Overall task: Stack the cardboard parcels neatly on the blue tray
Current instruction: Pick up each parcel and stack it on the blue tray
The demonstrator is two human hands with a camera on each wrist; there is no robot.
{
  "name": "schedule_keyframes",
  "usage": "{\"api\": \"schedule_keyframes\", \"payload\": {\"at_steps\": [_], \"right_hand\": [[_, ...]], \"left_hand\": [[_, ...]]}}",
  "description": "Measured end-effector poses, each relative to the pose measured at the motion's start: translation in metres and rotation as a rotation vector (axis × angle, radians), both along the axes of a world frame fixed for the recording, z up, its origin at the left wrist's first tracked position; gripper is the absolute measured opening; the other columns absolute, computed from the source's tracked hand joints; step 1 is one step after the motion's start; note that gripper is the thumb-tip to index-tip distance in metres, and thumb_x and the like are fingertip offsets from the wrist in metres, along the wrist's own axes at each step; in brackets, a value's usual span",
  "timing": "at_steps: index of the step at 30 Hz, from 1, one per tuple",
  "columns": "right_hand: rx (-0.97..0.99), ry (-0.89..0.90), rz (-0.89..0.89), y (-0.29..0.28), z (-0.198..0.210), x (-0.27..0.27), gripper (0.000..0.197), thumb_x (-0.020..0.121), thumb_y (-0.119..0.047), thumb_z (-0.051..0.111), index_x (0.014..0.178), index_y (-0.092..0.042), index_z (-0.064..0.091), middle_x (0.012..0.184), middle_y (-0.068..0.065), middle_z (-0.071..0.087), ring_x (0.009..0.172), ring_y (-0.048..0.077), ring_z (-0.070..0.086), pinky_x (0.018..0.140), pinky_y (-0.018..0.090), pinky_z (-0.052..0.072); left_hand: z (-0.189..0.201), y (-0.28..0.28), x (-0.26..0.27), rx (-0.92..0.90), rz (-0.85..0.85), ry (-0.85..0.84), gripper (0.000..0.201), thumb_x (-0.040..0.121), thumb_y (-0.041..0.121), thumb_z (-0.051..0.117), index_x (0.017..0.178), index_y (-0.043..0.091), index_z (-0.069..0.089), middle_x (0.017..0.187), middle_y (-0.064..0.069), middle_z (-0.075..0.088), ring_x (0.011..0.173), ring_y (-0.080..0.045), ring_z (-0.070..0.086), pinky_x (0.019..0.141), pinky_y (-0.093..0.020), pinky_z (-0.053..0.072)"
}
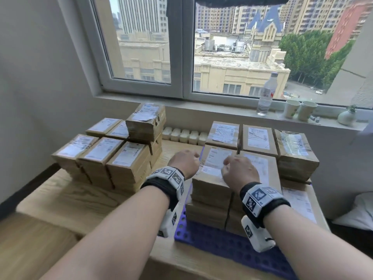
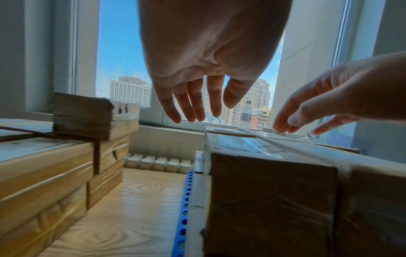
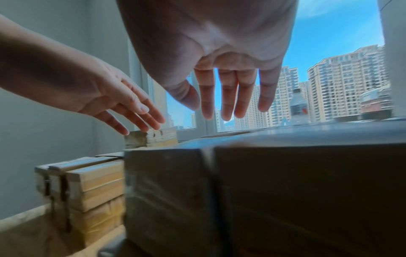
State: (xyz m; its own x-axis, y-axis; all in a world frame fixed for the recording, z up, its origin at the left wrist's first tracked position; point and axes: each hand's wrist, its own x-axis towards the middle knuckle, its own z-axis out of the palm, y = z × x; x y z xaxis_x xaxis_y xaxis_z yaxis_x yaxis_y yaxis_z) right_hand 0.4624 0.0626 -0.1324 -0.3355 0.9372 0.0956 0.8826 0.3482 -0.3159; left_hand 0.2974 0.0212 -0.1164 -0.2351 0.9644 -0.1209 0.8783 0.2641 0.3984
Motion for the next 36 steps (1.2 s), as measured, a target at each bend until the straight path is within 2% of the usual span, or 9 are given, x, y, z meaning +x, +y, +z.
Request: {"api": "schedule_keyframes", "payload": {"at_steps": [8,10,13,17,21,24,28,32,36], "right_hand": [[-0.028,0.020,0.107,-0.036,0.004,-0.115,0.032,0.097,-0.029,0.046,0.123,-0.018,0.061,0.123,0.004,0.059,0.115,0.021,0.052,0.093,0.035,0.044],[-0.040,-0.005,0.122,-0.049,0.003,-0.148,0.032,0.098,-0.030,0.045,0.124,-0.019,0.060,0.124,0.003,0.058,0.117,0.021,0.051,0.089,0.034,0.042],[-0.069,-0.004,0.133,-0.062,0.001,-0.197,0.032,0.097,-0.030,0.045,0.122,-0.019,0.061,0.122,0.003,0.059,0.111,0.021,0.053,0.081,0.032,0.040],[-0.108,0.033,0.085,-0.071,-0.001,-0.257,0.031,0.095,-0.028,0.045,0.116,-0.018,0.065,0.117,0.006,0.064,0.108,0.024,0.057,0.086,0.036,0.047],[-0.151,0.079,0.019,-0.072,0.000,-0.309,0.029,0.094,-0.027,0.045,0.111,-0.019,0.066,0.108,0.006,0.067,0.097,0.023,0.058,0.076,0.032,0.045],[-0.168,0.101,-0.012,-0.067,0.000,-0.324,0.030,0.093,-0.028,0.044,0.114,-0.020,0.065,0.108,0.004,0.066,0.096,0.022,0.057,0.076,0.031,0.043],[-0.155,0.094,-0.048,-0.054,0.003,-0.336,0.025,0.094,-0.028,0.045,0.109,-0.021,0.064,0.101,0.001,0.063,0.091,0.019,0.054,0.075,0.031,0.043],[-0.136,0.119,-0.097,-0.023,0.007,-0.338,0.027,0.095,-0.031,0.046,0.115,-0.020,0.061,0.111,0.001,0.065,0.096,0.020,0.056,0.079,0.033,0.044],[-0.135,0.190,-0.151,0.021,0.012,-0.341,0.030,0.095,-0.034,0.047,0.117,-0.018,0.059,0.110,0.002,0.065,0.098,0.021,0.060,0.084,0.035,0.049]], "left_hand": [[-0.010,-0.045,-0.104,0.006,0.132,-0.100,0.038,0.098,0.023,0.042,0.133,0.021,0.057,0.140,-0.007,0.053,0.125,-0.025,0.050,0.105,-0.039,0.042],[-0.010,-0.056,-0.136,0.016,0.160,-0.127,0.038,0.097,0.024,0.043,0.132,0.022,0.057,0.139,-0.006,0.054,0.124,-0.024,0.051,0.105,-0.038,0.043],[-0.010,-0.068,-0.182,0.055,0.202,-0.182,0.036,0.097,0.026,0.045,0.129,0.022,0.060,0.134,-0.006,0.059,0.120,-0.025,0.055,0.102,-0.039,0.045],[-0.010,-0.080,-0.236,0.085,0.202,-0.218,0.033,0.098,0.025,0.045,0.126,0.020,0.061,0.131,-0.005,0.061,0.117,-0.025,0.056,0.100,-0.037,0.047],[-0.010,-0.079,-0.287,0.095,0.200,-0.240,0.034,0.098,0.025,0.044,0.127,0.021,0.060,0.132,-0.003,0.060,0.119,-0.024,0.056,0.100,-0.036,0.046],[-0.009,-0.073,-0.303,0.118,0.197,-0.249,0.033,0.097,0.025,0.044,0.125,0.021,0.061,0.129,-0.001,0.062,0.116,-0.022,0.057,0.097,-0.033,0.046],[-0.008,-0.055,-0.322,0.127,0.181,-0.285,0.034,0.097,0.024,0.045,0.127,0.019,0.060,0.129,-0.002,0.062,0.117,-0.022,0.056,0.099,-0.035,0.047],[-0.003,-0.027,-0.334,0.130,0.163,-0.319,0.026,0.096,0.019,0.044,0.116,0.018,0.061,0.120,-0.005,0.062,0.115,-0.025,0.057,0.098,-0.037,0.048],[0.001,0.010,-0.345,0.121,0.181,-0.360,0.038,0.096,0.023,0.042,0.132,0.018,0.053,0.133,-0.005,0.058,0.117,-0.024,0.056,0.101,-0.037,0.047]]}}
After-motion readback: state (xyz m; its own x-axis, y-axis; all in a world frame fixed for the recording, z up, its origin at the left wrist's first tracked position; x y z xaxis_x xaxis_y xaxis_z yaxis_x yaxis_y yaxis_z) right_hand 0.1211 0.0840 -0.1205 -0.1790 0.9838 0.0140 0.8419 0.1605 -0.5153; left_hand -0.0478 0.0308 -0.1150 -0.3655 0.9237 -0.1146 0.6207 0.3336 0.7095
